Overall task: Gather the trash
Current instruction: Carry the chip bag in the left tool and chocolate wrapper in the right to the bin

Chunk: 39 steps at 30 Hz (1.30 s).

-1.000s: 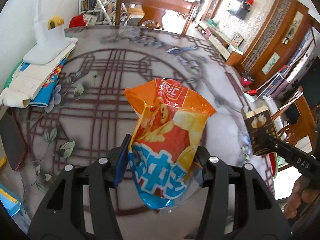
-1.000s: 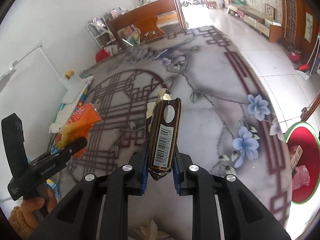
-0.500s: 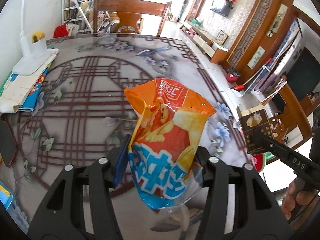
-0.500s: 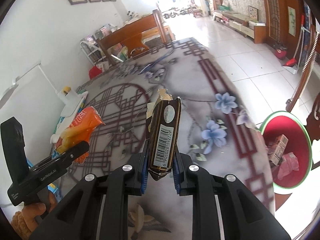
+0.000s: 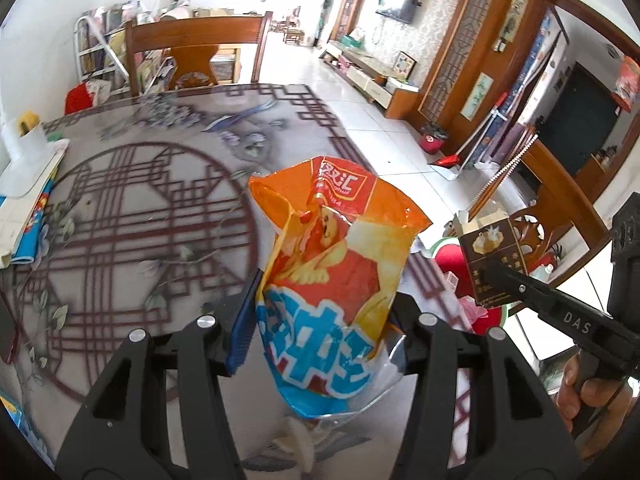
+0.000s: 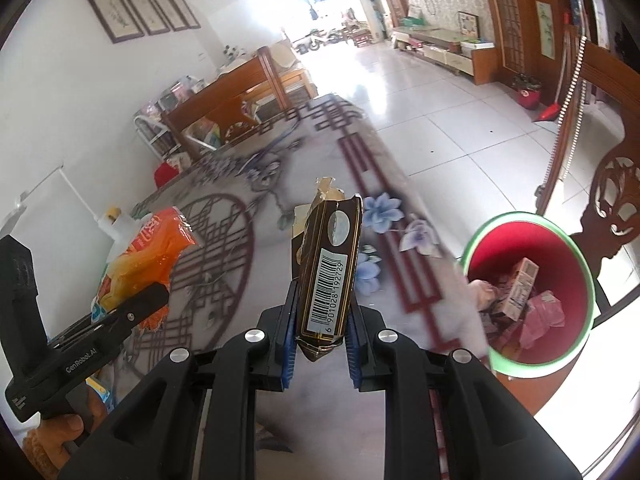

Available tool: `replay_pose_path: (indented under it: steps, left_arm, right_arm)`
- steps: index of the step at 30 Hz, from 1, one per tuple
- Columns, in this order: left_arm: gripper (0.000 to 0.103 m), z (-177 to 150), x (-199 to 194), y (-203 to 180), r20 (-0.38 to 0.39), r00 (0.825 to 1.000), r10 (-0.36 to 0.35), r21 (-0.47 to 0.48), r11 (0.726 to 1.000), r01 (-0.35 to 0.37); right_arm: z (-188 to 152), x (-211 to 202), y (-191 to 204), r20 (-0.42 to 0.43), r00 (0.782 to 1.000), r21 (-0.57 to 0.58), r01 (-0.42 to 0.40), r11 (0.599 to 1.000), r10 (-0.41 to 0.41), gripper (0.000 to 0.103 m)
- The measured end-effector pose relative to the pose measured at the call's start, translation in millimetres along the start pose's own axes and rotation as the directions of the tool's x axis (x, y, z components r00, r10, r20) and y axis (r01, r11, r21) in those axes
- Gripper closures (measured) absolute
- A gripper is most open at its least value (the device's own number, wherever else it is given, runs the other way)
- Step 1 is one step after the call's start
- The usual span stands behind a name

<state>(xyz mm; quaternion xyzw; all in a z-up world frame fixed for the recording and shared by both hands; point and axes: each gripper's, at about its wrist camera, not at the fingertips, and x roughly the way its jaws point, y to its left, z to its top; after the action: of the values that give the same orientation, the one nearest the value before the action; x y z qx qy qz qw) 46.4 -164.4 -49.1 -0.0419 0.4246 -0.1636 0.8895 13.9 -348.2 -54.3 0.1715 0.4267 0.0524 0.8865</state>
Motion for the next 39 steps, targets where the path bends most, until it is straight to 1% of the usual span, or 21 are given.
replay_pose_path:
  steps: [9, 17, 28, 39]
  left_arm:
    - [0.052, 7, 18, -40, -0.021, 0.999, -0.037, 0.044, 0.998, 0.037]
    - [0.052, 14, 31, -75, -0.025, 0.998, -0.049, 0.081, 0.995, 0.051]
    - [0.052, 15, 49, -122, -0.043, 0.996, -0.077, 0.108, 0.991, 0.081]
    - [0.052, 13, 75, -161, -0.077, 0.992, -0.102, 0.112, 0.988, 0.11]
  right_arm:
    - [6, -17, -42, 0.023, 0.999, 0.056, 0.032, 0.998, -0.034, 0.084]
    - [12, -28, -75, 0.033, 0.998, 0.083, 0.05, 0.995, -0.053, 0.084]
    - [17, -43, -117, 0.032, 0.997, 0.108, 0.067, 0.992, -0.071, 0.084]
    - [20, -56, -158, 0.034, 0.995, 0.134, 0.084, 0.987, -0.089, 0.084]
